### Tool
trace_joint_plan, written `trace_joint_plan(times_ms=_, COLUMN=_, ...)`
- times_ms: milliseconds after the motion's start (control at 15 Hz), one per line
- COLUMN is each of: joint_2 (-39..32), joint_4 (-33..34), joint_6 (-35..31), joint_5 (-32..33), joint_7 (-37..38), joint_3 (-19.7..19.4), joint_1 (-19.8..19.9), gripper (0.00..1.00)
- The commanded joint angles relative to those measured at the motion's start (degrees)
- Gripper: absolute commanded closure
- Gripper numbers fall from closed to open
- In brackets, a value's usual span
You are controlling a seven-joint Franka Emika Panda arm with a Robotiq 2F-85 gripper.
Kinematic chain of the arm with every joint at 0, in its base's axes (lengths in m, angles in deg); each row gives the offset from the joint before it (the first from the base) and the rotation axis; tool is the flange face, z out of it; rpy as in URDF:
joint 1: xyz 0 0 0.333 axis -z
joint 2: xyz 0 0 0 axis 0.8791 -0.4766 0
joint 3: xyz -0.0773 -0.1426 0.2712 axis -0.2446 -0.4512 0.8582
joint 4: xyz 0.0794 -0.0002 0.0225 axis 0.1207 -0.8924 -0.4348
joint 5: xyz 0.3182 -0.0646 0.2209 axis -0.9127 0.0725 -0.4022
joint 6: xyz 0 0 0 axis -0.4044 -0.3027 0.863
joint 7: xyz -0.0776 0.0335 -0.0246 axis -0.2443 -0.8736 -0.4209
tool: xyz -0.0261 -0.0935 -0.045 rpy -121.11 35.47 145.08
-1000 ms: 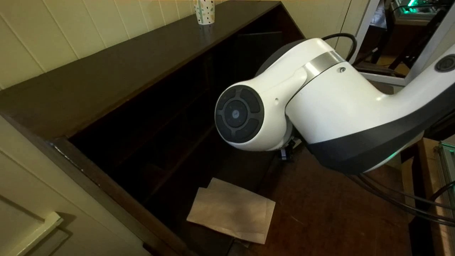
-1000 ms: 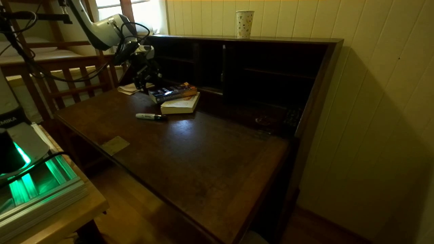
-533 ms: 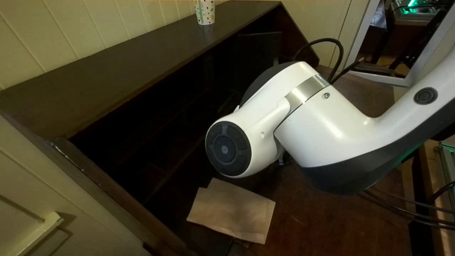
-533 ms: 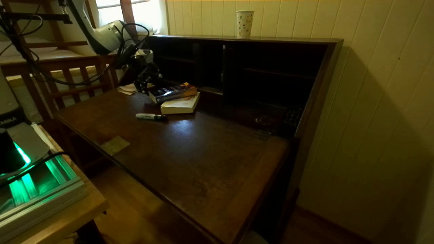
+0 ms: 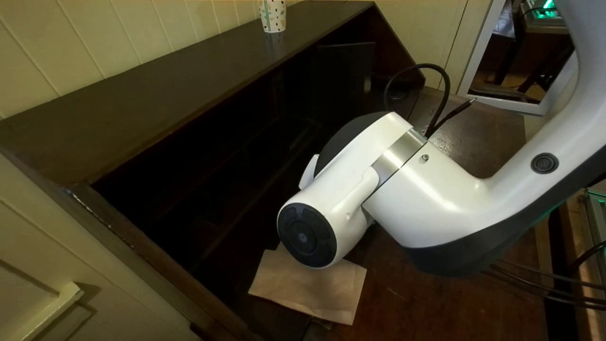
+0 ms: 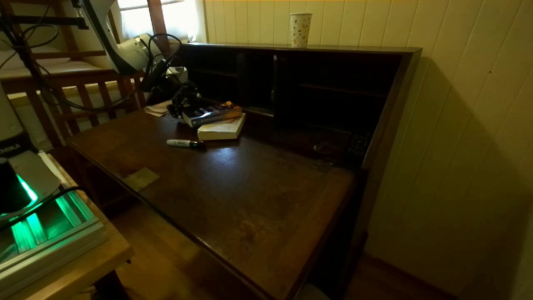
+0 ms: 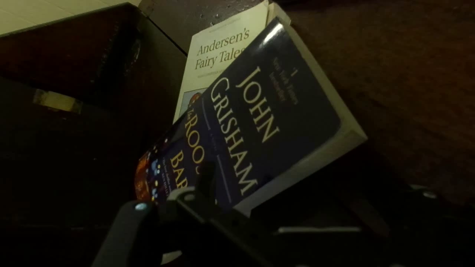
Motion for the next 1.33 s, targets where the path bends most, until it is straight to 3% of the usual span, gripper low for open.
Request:
trace_joint_plan(times_ms=0, joint_2=-2.0, joint_4=1.8, joint_6=3.1, joint_5=2.9, joint_7=3.4, joint_3=-0.4, joint_1=-1.3, gripper=0.0)
trace_joint_plan(times_ms=1267, joint_2=-6.8, joint_4=4.9, joint_6=13.0, joint_5=-0.8, joint_7=23.0, joint_3=0.1, joint_1=-0.6, gripper=0.0)
